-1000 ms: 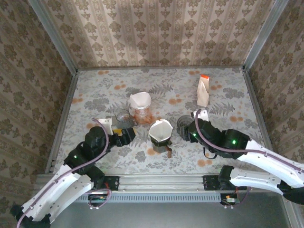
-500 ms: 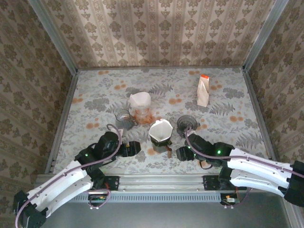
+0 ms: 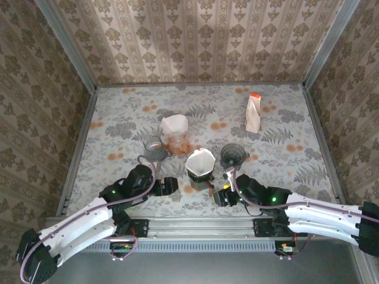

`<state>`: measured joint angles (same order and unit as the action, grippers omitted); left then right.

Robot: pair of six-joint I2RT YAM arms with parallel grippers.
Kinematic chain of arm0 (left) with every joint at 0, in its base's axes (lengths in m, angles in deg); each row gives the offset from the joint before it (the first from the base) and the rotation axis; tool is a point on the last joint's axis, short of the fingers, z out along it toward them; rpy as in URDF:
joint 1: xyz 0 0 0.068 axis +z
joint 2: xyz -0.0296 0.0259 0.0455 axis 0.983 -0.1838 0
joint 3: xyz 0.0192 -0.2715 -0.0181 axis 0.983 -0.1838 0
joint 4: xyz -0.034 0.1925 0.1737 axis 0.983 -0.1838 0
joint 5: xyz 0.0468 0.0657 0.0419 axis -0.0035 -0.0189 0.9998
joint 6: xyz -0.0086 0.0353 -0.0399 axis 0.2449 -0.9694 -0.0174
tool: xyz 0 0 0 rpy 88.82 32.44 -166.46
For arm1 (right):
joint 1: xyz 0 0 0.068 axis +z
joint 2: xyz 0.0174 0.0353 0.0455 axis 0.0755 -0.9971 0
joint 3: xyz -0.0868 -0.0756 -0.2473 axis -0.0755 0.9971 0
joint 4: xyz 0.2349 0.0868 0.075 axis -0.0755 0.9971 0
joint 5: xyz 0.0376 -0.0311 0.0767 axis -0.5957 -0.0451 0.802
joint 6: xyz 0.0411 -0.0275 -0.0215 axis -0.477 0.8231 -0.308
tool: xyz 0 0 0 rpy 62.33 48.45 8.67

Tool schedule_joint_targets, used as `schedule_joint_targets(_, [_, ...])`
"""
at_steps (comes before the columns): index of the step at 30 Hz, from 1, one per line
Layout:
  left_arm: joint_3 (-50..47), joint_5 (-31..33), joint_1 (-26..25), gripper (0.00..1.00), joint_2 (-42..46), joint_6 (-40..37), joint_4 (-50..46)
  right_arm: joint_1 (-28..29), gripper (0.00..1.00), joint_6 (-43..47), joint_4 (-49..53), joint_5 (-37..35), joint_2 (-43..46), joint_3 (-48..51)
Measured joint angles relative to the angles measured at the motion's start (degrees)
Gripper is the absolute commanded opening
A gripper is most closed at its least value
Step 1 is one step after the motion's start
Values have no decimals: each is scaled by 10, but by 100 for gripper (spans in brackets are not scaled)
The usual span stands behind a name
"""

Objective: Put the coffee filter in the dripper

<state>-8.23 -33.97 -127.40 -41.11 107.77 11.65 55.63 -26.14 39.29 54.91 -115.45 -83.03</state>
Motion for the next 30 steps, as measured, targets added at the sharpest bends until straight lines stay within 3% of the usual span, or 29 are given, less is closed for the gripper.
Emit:
schedule_joint_targets(12, [-1, 0, 0, 86, -7, 3, 4, 20, 56, 50, -125, -3, -60, 17])
schedule_joint_targets(30, [0, 0, -12, 85, -45, 9, 7, 46, 44, 65, -180, -59, -83, 37])
